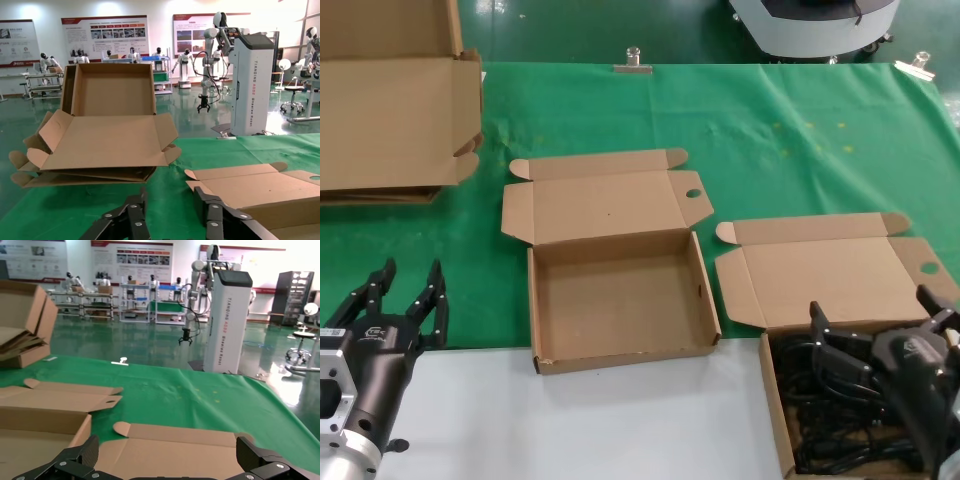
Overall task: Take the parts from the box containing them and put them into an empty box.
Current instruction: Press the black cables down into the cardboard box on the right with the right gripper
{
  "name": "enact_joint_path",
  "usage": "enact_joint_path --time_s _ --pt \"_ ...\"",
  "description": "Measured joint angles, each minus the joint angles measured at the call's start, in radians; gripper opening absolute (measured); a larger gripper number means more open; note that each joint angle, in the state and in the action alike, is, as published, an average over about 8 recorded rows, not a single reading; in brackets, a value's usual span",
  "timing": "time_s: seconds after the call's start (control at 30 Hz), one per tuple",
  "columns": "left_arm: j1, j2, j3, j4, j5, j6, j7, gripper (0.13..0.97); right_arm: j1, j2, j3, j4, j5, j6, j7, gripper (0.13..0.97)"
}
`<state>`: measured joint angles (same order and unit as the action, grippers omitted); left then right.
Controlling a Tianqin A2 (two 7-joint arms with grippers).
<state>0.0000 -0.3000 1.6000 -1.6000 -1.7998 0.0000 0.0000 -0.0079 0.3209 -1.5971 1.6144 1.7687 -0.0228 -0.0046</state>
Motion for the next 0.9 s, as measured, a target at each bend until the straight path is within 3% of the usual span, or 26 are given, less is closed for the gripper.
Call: enact_joint_path --time_s 0.23,0.47,0.7,0.9 --pt "0.000 0.000 0.000 0.000 0.000 0.000 0.000 0.351 0.005 0.088 -0.028 0.031 0.027 -0.009 0.041 0.966" --pt "0.000 0.000 0.000 0.000 0.000 0.000 -0.001 0.250 0.042 0.270 -0.082 0.052 0.058 -0.059 0.136 0.966" --pt "0.000 0.000 0.000 0.000 0.000 0.000 -0.001 0.190 0.107 0.490 -0.124 0.045 0.068 -0.223 0.253 0.966" --pt "0.000 0.000 0.000 0.000 0.000 0.000 0.000 0.180 0.181 0.628 -0.123 0.015 0.081 -0.422 0.264 0.966"
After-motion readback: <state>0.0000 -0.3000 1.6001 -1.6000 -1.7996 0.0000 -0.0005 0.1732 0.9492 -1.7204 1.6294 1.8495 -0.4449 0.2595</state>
